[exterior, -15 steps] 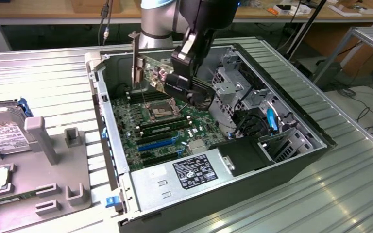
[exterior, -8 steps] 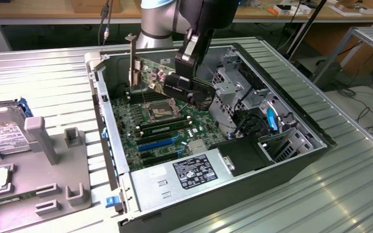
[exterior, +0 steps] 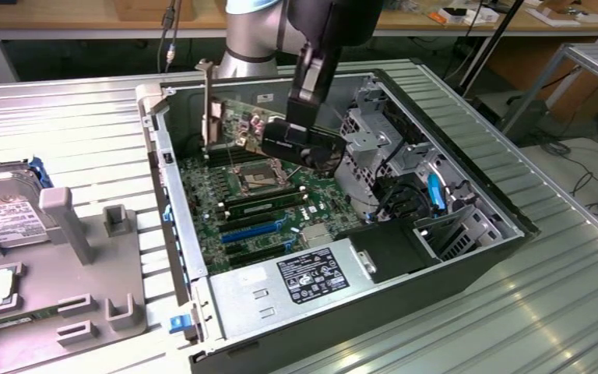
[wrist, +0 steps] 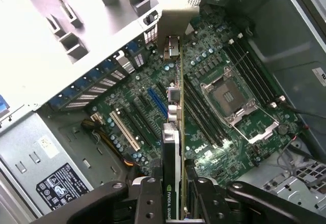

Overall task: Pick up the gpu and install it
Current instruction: 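Insert the gpu into the slot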

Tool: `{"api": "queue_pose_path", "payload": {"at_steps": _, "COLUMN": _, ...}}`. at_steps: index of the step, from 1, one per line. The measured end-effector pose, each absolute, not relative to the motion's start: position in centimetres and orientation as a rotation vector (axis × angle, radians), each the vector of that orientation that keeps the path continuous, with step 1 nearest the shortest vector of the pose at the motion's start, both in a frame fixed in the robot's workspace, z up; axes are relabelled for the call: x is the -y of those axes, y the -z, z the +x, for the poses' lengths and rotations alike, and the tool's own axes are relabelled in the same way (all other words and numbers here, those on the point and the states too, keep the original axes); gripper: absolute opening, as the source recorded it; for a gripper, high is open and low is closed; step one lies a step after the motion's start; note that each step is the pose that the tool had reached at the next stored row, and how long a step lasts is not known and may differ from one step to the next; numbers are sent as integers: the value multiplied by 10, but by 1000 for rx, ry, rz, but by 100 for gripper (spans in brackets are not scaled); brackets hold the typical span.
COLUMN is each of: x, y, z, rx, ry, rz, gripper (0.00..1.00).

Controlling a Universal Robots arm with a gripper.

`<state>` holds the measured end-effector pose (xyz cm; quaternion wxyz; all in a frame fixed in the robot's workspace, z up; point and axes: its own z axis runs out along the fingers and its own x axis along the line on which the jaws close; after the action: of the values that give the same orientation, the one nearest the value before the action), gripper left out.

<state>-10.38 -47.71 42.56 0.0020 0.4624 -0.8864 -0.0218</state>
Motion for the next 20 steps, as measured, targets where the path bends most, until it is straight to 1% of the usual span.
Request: {"api": "queue_pose_path", "payload": {"at_steps": 20, "x": 477, "y": -426, "z": -104, "rx": 2440, "ry": 66, "rz": 1958, "gripper": 27}}
